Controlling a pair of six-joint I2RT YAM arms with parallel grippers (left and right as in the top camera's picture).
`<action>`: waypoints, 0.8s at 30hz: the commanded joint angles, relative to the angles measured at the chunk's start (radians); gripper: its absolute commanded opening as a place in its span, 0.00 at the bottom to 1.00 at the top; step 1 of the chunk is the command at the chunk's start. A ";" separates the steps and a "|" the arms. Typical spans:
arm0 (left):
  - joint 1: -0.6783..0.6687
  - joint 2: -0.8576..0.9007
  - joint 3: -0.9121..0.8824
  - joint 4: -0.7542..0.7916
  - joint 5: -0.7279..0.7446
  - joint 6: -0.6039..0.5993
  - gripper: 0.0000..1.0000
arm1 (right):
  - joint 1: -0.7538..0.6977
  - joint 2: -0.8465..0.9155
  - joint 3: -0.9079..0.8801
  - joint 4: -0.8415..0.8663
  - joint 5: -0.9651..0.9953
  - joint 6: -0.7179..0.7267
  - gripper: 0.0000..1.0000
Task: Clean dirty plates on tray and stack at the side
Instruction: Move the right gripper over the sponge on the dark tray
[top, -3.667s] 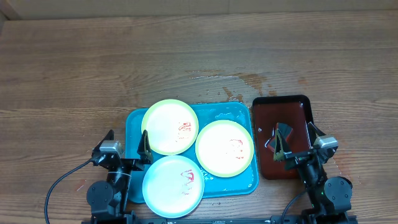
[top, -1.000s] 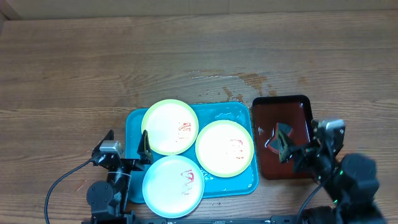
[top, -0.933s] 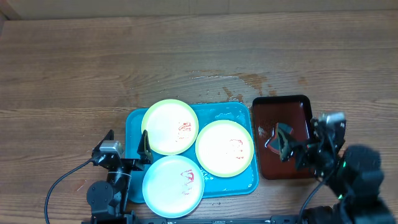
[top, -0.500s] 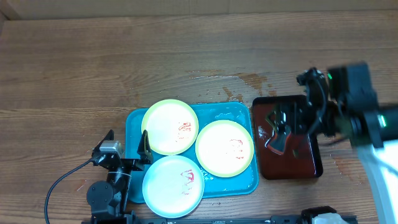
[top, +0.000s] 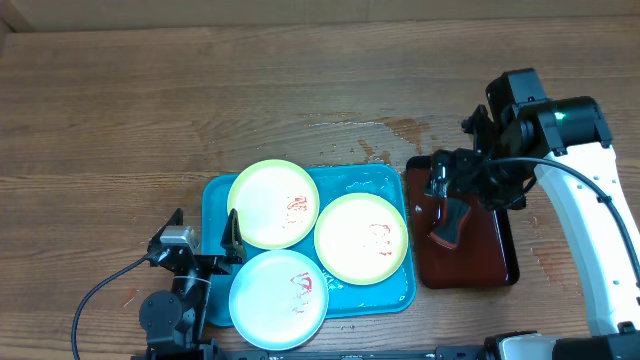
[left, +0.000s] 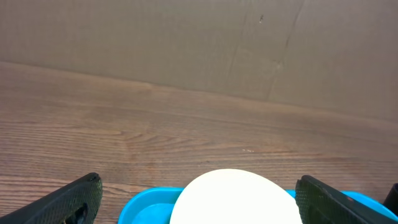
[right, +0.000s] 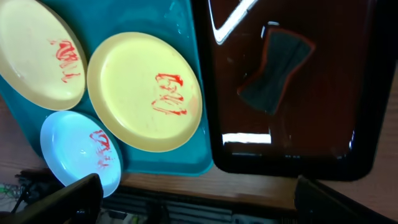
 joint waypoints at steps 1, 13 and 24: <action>-0.006 -0.010 -0.003 -0.001 -0.007 -0.005 1.00 | 0.003 -0.017 0.028 -0.030 0.054 0.070 1.00; -0.006 -0.010 -0.003 0.010 0.088 -0.021 1.00 | 0.004 -0.017 0.028 -0.013 0.254 0.162 1.00; -0.006 0.135 0.131 -0.065 0.092 -0.047 1.00 | 0.004 -0.017 0.028 0.011 0.254 0.162 1.00</action>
